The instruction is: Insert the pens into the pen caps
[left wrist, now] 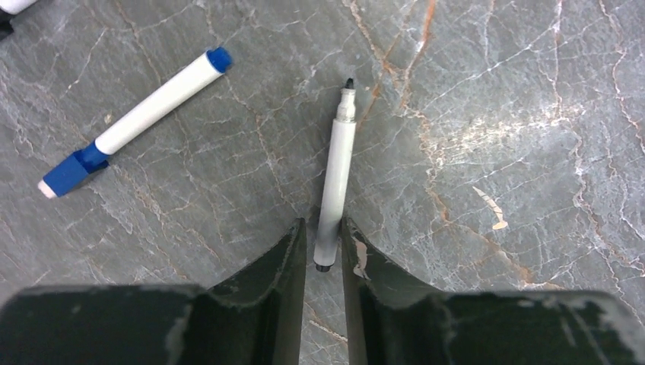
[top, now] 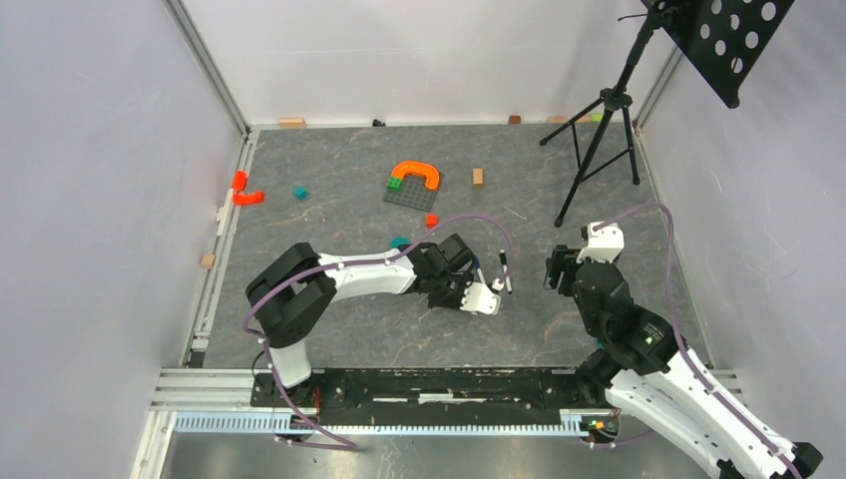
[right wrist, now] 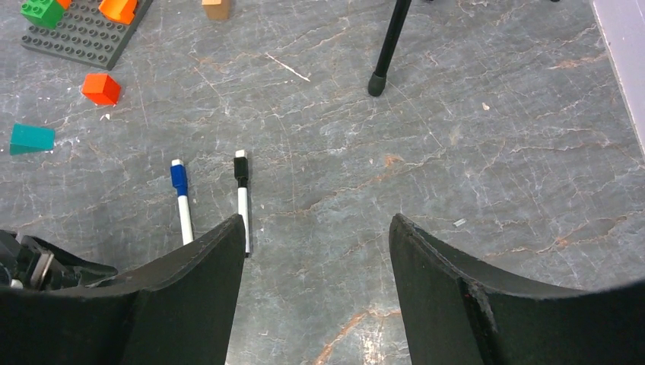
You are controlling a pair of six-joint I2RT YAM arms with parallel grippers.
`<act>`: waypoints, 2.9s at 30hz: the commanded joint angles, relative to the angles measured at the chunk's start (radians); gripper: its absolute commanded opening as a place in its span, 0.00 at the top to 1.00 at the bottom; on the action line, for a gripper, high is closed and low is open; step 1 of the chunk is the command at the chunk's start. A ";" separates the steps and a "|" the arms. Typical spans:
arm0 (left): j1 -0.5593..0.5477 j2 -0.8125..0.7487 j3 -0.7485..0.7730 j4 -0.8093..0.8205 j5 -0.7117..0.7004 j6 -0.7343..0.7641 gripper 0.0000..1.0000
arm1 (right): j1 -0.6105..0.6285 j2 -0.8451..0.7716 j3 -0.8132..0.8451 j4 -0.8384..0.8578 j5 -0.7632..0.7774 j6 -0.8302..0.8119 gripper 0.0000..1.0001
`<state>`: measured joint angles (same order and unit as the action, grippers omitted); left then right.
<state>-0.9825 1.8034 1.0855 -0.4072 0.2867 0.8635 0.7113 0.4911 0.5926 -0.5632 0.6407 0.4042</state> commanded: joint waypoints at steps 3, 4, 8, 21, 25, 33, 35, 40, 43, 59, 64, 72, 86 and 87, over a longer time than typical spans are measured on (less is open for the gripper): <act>-0.038 0.073 -0.036 -0.113 -0.107 0.075 0.81 | -0.003 -0.015 0.048 -0.007 0.018 0.015 0.27; -0.039 0.073 -0.035 -0.121 -0.114 0.079 0.83 | -0.003 -0.013 0.051 -0.006 0.010 0.014 0.27; -0.043 0.069 -0.022 -0.137 -0.109 0.074 0.94 | -0.003 -0.002 0.063 -0.006 -0.004 0.017 0.27; -0.044 -0.124 -0.023 0.005 -0.071 -0.066 0.98 | -0.003 -0.069 0.131 0.089 -0.025 0.012 0.29; -0.041 -0.193 -0.037 0.054 -0.070 -0.113 0.98 | -0.003 -0.103 0.128 0.162 -0.049 0.004 0.29; -0.011 -0.333 -0.073 0.197 -0.058 -0.252 0.98 | -0.003 -0.128 0.126 0.290 -0.114 -0.005 0.30; 0.009 -0.362 -0.075 0.239 -0.042 -0.307 0.98 | -0.003 -0.128 0.120 0.326 -0.146 -0.013 0.30; 0.073 -0.428 -0.083 0.361 0.008 -0.485 0.98 | -0.003 -0.127 0.066 0.452 -0.234 -0.013 0.30; 0.115 -0.468 -0.102 0.448 0.076 -0.595 0.98 | -0.004 -0.100 0.018 0.553 -0.308 -0.018 0.30; 0.238 -0.635 -0.236 0.875 0.386 -0.957 0.98 | -0.003 0.076 -0.089 1.010 -0.831 -0.199 0.31; 0.239 -0.664 -0.273 1.001 0.478 -1.018 0.98 | -0.004 0.107 -0.098 1.069 -0.907 -0.212 0.39; 0.239 -0.660 -0.273 1.038 0.554 -1.052 0.98 | -0.003 0.164 -0.073 1.148 -1.029 -0.205 0.50; 0.239 -0.646 -0.279 1.054 0.582 -1.064 0.98 | -0.003 0.173 -0.066 1.246 -1.101 -0.163 0.58; 0.239 -0.647 -0.279 1.058 0.587 -1.067 0.98 | -0.004 0.178 -0.062 1.245 -1.099 -0.162 0.59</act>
<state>-0.7475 1.1542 0.8112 0.6014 0.8452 -0.1673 0.7113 0.6731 0.4934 0.6205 -0.4362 0.2234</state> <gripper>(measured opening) 0.061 0.421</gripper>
